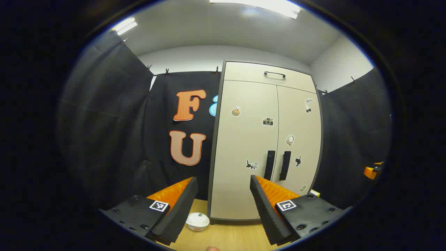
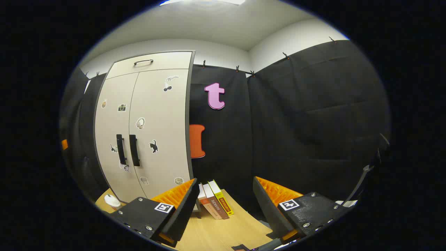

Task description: Open the right door of the double-door shoe cabinet with the right hand, and open the left door with the left hand.

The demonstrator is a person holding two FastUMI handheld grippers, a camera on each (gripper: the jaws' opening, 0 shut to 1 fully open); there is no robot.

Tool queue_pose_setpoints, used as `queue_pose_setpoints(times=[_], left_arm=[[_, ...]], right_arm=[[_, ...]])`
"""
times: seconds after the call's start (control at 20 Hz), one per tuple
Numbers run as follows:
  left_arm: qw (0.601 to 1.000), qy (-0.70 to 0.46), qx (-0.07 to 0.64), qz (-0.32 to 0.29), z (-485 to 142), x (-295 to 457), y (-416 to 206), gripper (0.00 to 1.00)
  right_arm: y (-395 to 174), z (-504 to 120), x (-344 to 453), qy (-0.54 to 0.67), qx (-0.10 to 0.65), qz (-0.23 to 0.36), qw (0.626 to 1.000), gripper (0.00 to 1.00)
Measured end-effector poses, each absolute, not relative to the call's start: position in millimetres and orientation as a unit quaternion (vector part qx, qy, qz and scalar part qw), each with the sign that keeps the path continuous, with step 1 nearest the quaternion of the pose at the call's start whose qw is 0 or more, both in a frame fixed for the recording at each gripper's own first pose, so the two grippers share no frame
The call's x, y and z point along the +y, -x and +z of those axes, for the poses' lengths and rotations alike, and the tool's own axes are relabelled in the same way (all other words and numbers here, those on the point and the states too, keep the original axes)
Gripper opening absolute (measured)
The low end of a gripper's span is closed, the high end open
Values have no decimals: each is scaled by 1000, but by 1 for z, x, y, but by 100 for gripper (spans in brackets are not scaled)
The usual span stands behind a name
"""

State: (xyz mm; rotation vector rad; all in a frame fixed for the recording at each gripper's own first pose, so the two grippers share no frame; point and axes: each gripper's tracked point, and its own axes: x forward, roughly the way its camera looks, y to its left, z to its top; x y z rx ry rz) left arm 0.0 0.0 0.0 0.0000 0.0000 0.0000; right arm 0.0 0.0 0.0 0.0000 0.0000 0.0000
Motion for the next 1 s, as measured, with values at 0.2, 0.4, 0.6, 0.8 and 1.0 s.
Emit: queue_pose_setpoints(times=[0.2, 0.4, 0.6, 0.8, 1.0], left_arm=[[1000, 2, 2, -1, 3, 0, 9, 97], [1000, 0, 3, 7, 3, 6, 19, 96], [1000, -2, 7, 11, 1, 10, 25, 96], [1000, -1, 6, 16, 3, 12, 27, 98], [1000, -1, 6, 24, 2, 20, 28, 97]], right_arm=[[10, 9, -1, 12, -13, -2, 1000, 94], [17, 13, 0, 17, -15, 0, 1000, 94], [20, 11, 2, 18, -13, 2, 1000, 94], [22, 12, 2, 22, -16, -1, 1000, 94], [20, 15, 7, 25, -17, -2, 1000, 94]])
